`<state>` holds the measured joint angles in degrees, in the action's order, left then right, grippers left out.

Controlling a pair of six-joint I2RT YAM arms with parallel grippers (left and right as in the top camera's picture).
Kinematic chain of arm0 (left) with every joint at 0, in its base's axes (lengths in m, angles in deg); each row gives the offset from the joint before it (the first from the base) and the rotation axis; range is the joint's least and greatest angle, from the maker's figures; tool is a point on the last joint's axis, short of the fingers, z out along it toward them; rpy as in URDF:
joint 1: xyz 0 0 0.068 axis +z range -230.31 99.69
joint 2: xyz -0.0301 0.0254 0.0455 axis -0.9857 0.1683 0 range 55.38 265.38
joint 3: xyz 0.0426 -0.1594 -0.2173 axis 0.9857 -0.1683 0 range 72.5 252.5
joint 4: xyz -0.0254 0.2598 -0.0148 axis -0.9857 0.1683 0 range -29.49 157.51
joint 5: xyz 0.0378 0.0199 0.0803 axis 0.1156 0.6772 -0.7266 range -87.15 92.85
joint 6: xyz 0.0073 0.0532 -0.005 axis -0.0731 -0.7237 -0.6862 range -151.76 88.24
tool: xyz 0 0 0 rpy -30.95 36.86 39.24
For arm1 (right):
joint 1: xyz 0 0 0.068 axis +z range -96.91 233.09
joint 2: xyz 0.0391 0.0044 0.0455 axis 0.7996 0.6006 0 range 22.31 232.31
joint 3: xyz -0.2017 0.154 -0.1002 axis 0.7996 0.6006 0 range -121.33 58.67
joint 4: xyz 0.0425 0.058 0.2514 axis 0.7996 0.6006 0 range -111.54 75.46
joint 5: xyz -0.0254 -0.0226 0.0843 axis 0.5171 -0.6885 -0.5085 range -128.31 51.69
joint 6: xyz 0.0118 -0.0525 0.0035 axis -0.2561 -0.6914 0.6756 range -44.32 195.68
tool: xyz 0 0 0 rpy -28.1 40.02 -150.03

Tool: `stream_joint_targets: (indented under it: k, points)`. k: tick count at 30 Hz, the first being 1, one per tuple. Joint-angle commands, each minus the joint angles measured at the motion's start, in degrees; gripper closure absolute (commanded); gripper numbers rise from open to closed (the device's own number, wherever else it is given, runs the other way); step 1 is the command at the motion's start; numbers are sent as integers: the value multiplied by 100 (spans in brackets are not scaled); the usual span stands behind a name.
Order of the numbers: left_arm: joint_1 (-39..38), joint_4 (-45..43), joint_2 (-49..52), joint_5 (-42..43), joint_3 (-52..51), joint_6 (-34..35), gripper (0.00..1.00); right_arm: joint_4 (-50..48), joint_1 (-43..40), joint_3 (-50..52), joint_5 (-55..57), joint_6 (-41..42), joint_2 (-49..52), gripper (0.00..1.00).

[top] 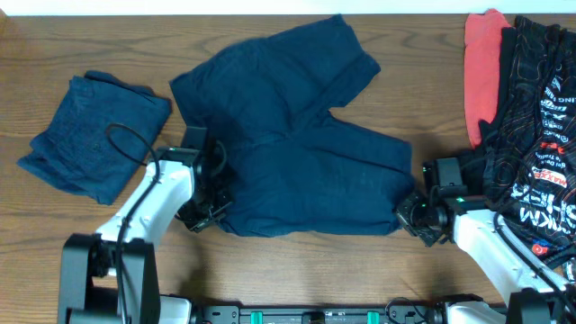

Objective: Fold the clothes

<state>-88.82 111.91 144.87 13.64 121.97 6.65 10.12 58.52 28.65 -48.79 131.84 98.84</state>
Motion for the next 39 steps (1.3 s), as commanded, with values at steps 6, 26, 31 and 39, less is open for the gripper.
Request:
stream_joint_targets:
  k: [6,26,31,39]
  points:
    - [-813,546,-1709,48,-24,-278,94,1038,-835,-1117,511,-1390,-883,99]
    - [-892,1478,-5434,-1965,-24,1781,94,1246,-1016,-4343,553,-3849,-988,99]
    - [-892,933,-5104,-2815,-31,2072,94,-31,-431,-4350,557,-3989,-365,99]
    - [-892,306,-3698,-3700,-31,2398,94,-1917,286,-4350,769,-4096,1106,99]
